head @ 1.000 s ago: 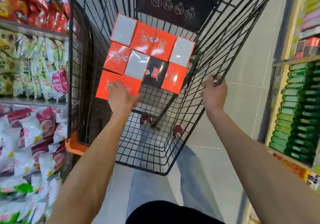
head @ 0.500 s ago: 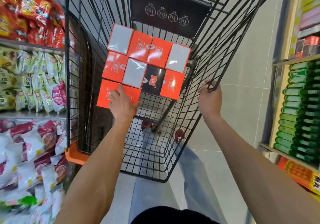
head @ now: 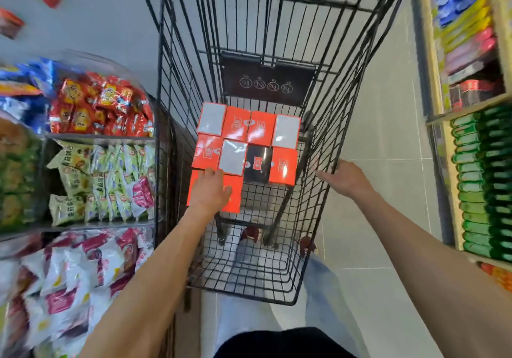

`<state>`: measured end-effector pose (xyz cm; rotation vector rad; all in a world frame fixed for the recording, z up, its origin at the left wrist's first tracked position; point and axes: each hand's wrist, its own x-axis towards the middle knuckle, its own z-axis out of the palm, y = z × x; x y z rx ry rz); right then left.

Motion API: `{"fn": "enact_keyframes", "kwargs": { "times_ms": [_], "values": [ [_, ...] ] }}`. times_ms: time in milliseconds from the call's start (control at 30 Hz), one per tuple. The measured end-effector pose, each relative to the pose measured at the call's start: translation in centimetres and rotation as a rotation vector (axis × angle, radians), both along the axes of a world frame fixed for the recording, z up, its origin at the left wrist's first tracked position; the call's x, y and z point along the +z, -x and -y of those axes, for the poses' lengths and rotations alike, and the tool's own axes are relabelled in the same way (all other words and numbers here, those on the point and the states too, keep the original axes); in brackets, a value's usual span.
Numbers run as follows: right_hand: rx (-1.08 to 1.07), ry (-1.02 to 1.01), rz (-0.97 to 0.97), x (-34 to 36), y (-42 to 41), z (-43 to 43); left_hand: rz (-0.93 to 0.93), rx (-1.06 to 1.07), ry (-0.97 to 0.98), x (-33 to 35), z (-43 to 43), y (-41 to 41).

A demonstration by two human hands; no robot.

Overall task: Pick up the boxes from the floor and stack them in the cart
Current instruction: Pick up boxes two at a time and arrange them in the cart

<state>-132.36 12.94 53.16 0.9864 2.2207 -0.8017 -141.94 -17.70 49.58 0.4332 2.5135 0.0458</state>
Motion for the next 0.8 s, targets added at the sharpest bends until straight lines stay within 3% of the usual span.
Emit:
{"fn": "enact_keyframes", "kwargs": {
  "times_ms": [167,433,600,800],
  "values": [
    [0.109,-0.168,0.127,5.2,-2.9,0.2,-0.102,-0.362,0.062,5.8,-1.8,3.2],
    [0.022,-0.432,0.190,12.2,-9.4,1.3,-0.291,-0.843,0.111,14.3,-9.0,3.2],
    [-0.070,-0.543,0.179,17.1,-16.7,0.5,-0.348,-1.023,0.049,18.3,-15.4,-1.0],
    [-0.296,-0.606,0.192,21.9,-30.6,1.2,-0.390,-1.282,-0.030,21.7,-22.6,-11.5]
  ]
}}
